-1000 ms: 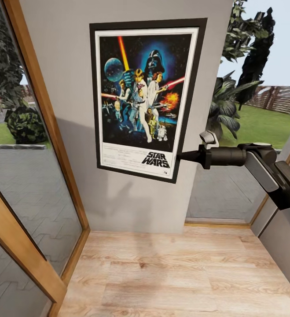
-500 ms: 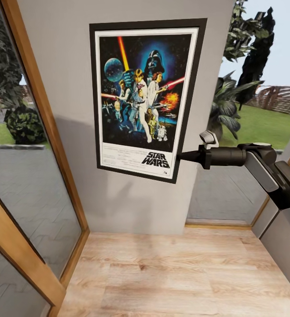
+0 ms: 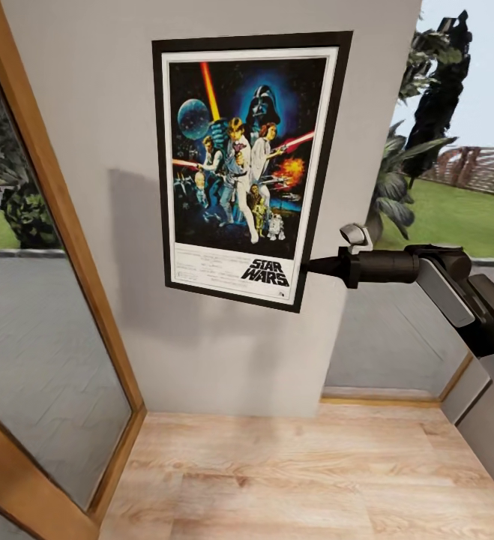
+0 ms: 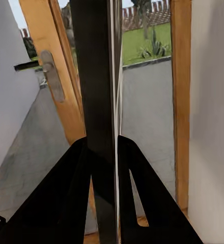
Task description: Pick up the poster from the kitchen countertop and hang it on one of the wall nails in the kitchen.
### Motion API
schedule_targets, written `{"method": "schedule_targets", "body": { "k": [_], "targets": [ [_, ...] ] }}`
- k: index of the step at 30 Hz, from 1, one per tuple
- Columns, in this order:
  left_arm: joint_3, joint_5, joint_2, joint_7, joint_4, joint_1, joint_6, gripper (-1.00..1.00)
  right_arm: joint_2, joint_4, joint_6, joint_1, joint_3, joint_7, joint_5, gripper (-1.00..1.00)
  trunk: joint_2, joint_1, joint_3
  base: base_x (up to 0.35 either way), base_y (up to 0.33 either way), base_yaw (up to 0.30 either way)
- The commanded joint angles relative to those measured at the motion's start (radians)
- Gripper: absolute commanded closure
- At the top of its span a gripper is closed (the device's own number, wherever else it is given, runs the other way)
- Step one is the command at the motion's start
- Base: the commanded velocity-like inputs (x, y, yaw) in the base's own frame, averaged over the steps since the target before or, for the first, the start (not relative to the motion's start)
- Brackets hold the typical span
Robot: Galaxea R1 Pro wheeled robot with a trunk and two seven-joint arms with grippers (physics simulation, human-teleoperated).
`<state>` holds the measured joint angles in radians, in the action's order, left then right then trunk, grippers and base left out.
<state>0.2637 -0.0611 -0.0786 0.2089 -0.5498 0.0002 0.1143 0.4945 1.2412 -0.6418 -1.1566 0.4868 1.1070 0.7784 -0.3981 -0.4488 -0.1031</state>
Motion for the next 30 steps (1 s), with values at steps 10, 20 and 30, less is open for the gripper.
{"method": "schedule_targets", "body": {
  "k": [10,20,30],
  "targets": [
    [0.003,-0.006,0.000,0.008,-0.001,0.000,-0.001,-1.00,0.001,0.000,-0.009,-0.002,0.003,-0.001,0.010,1.00,-0.002,-0.001,-0.002,0.334,0.000,0.000],
    [0.003,-0.006,0.000,0.008,-0.001,0.000,-0.001,-1.00,0.001,0.000,-0.008,-0.002,0.003,-0.001,0.010,1.00,-0.002,-0.001,-0.002,0.208,0.000,0.000],
    [0.003,-0.006,0.000,0.009,-0.001,0.001,-0.001,-1.00,0.001,0.001,-0.009,-0.002,0.003,-0.001,0.010,1.00,-0.002,-0.001,-0.002,0.051,0.053,0.000]
  ]
}}
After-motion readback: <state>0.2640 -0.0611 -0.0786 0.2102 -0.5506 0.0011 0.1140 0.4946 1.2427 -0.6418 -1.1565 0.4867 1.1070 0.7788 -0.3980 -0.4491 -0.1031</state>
